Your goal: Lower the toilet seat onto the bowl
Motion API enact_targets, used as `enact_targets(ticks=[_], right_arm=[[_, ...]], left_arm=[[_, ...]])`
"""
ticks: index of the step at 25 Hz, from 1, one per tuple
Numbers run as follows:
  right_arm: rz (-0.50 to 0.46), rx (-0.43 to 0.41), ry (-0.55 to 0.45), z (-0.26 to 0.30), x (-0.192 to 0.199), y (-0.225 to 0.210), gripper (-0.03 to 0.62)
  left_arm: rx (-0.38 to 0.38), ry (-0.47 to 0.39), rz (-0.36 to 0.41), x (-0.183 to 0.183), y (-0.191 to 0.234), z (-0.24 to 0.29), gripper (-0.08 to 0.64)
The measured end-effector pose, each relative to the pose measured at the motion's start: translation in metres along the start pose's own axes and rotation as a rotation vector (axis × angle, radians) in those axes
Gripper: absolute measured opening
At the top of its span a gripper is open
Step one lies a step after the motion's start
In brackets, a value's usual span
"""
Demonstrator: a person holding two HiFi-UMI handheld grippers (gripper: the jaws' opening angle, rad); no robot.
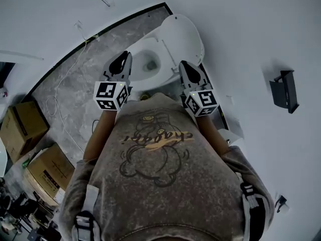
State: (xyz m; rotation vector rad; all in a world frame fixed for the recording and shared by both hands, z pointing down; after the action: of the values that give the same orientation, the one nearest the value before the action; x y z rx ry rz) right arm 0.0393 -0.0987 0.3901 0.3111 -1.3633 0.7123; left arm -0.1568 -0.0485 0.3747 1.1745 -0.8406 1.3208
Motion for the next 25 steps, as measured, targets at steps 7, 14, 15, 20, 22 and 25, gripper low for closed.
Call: enact_targets(ticks=[7, 14, 15, 20, 22, 25], right_arm=[[-0.002, 0.043, -0.030, -0.013, 0.001, -0.024, 0.028], [0.013, 0.067, -0.049, -0.018, 0.001, -0.031, 0.026], [0.014, 0.069, -0.052, -0.019, 0.000, -0.031, 0.026], [0.020, 0.071, -0.060, -0.021, -0.001, -0.034, 0.026], [0.024, 0.073, -0.060, -0.021, -0.001, -0.036, 0.026], [0.029, 0.076, -0.055, -0.021, 0.001, -0.035, 0.026]], left_arm=[[-0.015, 0.022, 0.000, 0.025, -0.012, 0.007, 0.009], [-0.024, 0.014, 0.007, 0.026, -0.017, 0.003, 0.009], [-0.026, 0.014, 0.005, 0.027, -0.018, 0.003, 0.009], [-0.029, 0.014, 0.000, 0.028, -0.025, 0.000, 0.009], [-0.030, 0.016, -0.004, 0.029, -0.026, -0.001, 0.009], [-0.032, 0.012, -0.012, 0.028, -0.025, -0.003, 0.009]])
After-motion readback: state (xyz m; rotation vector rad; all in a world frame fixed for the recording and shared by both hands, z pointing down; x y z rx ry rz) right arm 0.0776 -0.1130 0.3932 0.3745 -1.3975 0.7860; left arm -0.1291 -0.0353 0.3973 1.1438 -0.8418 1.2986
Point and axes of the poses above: the fingertips, and each gripper's own axes: z forward along the fingers, y to its left, x out of its underside, the point moved 1 cm from there along -z, backward along the fingers, and after that the axes turned 3 degrees about x, right-handed, at the moved point
